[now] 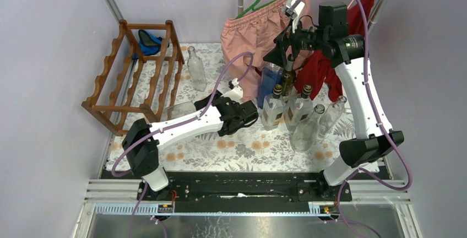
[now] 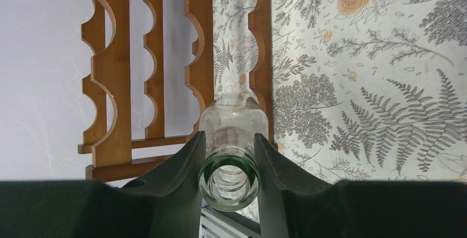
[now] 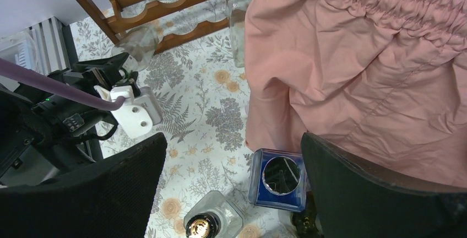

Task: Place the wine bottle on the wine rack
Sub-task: Place the wine bottle in the wine rack.

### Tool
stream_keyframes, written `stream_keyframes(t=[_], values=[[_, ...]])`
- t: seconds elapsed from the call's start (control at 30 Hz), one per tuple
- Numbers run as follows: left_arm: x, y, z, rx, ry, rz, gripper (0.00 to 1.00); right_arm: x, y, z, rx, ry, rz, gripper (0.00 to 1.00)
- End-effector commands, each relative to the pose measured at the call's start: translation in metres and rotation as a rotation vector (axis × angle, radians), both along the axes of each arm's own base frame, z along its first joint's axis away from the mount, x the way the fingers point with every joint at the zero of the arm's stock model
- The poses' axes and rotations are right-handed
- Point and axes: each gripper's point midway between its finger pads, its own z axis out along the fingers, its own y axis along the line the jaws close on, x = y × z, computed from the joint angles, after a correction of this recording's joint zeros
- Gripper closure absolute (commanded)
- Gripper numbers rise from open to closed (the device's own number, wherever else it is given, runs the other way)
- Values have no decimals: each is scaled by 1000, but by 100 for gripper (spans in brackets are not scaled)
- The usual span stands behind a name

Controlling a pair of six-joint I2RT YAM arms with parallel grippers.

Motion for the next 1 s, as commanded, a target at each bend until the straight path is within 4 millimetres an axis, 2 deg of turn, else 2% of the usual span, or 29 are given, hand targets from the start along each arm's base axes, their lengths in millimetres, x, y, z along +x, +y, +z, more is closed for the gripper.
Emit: stream_keyframes(t=[0.0, 0.23, 0.43, 0.57, 0.97], values=[[5, 14, 7, 127, -48, -6, 100, -5, -1, 17, 31, -54, 19, 0], [5, 28, -8, 166, -22, 3, 100, -7, -1, 17, 33, -54, 20, 0], [10, 30, -23, 175, -3, 0, 100, -8, -1, 16, 35, -49, 24, 0], [12, 33, -44, 171, 28, 4, 100, -8, -1, 16, 34, -51, 24, 0], [5, 61, -108, 211, 120, -8, 100, -9, 0, 15, 38, -46, 29, 0]])
